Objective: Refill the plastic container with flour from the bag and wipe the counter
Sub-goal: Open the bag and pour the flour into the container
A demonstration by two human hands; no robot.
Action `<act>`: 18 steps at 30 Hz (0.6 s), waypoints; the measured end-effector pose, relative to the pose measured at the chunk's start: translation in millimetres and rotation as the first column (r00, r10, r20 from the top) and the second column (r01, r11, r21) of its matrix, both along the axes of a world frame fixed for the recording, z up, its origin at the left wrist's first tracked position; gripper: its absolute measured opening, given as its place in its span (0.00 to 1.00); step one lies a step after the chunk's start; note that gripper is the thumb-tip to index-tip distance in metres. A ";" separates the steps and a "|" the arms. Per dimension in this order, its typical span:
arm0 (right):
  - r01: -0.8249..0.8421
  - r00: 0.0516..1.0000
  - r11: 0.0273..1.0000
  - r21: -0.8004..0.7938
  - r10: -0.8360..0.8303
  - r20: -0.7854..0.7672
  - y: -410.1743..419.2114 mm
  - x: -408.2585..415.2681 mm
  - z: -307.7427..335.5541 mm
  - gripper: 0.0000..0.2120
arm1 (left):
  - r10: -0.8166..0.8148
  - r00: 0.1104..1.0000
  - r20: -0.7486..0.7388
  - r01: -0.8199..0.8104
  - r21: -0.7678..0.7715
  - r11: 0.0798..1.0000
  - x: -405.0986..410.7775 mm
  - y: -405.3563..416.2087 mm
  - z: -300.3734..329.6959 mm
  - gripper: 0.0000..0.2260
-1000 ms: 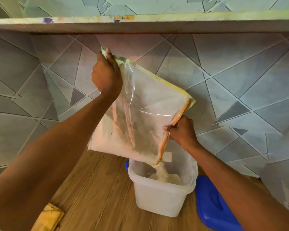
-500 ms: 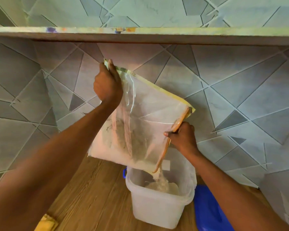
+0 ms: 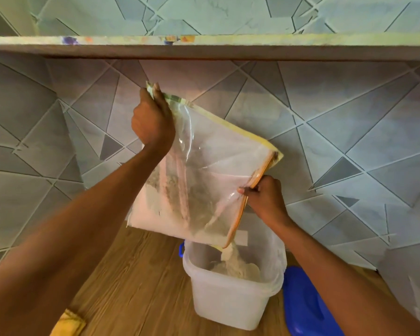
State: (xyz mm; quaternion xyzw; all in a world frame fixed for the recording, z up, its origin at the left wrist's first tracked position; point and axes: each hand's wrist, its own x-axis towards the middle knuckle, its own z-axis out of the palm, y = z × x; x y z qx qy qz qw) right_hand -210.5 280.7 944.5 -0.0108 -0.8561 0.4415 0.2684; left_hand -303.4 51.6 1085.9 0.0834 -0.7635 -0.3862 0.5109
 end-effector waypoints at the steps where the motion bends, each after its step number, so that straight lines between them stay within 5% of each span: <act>1: 0.030 0.999 0.999 -0.017 -0.031 -0.044 -0.9 1.2 0.3 0.07 | 0.000 1.000 -0.007 0.000 0.015 1.000 -0.2 -0.4 0.8 0.21; 8: 0.022 0.999 0.999 -0.030 -0.024 -0.041 0.8 -0.5 -0.4 0.06 | 0.002 1.000 -0.002 -0.002 -0.016 1.000 2.1 2.4 0.8 0.21; 10: 0.061 0.994 0.998 -0.029 -0.063 -0.086 2.1 -1.1 -2.9 0.13 | 0.006 1.000 0.004 -0.006 0.033 0.999 0.5 -2.2 3.4 0.21; 13: 0.023 1.000 0.999 0.047 -0.023 0.001 1.8 -3.5 -3.1 0.06 | -0.005 1.000 0.021 0.005 0.009 1.000 3.2 -0.4 2.2 0.21; 18: 0.062 0.991 0.998 0.012 -0.060 -0.121 -4.4 1.2 -1.3 0.09 | 0.022 1.000 0.009 -0.022 0.053 0.998 -1.3 -7.2 4.0 0.21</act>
